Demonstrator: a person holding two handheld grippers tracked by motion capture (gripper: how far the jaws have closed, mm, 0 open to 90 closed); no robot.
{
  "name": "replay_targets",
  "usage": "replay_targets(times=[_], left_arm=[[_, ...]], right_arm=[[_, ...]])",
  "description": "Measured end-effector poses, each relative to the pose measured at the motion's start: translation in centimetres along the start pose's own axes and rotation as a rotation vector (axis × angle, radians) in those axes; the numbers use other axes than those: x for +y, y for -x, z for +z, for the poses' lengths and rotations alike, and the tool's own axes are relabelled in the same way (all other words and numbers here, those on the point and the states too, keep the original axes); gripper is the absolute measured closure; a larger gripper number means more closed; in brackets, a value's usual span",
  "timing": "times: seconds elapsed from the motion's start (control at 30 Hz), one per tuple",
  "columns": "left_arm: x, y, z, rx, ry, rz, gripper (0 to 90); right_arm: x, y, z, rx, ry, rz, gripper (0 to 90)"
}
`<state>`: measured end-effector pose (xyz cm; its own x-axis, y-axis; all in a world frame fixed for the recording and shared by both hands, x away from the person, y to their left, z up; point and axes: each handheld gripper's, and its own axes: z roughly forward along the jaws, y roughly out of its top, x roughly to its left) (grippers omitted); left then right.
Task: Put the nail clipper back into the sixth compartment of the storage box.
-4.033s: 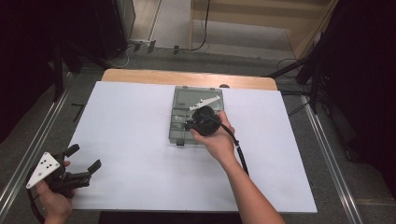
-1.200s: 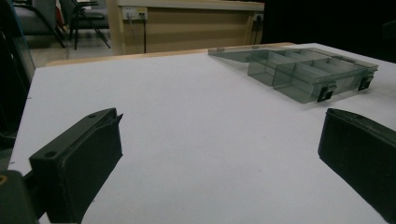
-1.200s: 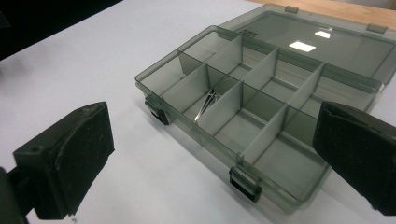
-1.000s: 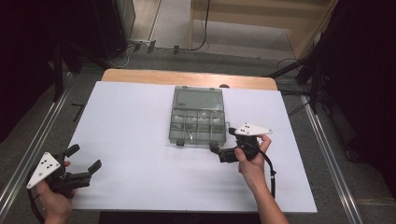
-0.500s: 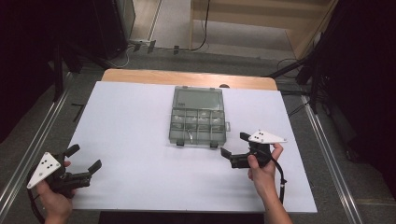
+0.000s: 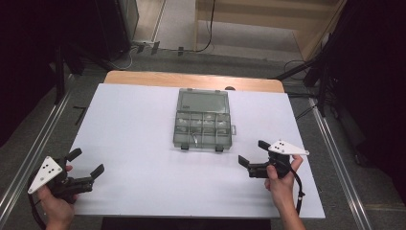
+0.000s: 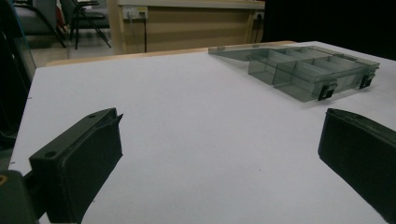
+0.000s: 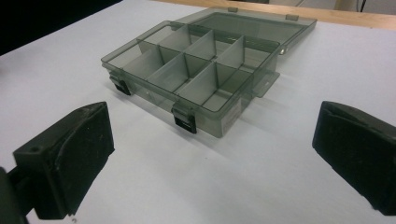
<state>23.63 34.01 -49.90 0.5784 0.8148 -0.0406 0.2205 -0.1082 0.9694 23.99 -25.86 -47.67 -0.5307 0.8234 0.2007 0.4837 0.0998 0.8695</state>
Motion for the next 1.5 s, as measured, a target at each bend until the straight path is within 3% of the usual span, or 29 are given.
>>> replay_targets(times=[0.87, 1.5], left_arm=[[0.0, 0.0, 0.0, 0.000, 0.000, -0.001, 0.0], [0.0, 0.0, 0.0, 0.000, 0.000, -0.001, 0.0]], right_arm=[[-3.4, 2.9, -3.8, -0.064, 0.059, 0.006, 0.0], [-5.5, 4.9, -6.7, -0.117, 0.091, 0.063, 0.0]])
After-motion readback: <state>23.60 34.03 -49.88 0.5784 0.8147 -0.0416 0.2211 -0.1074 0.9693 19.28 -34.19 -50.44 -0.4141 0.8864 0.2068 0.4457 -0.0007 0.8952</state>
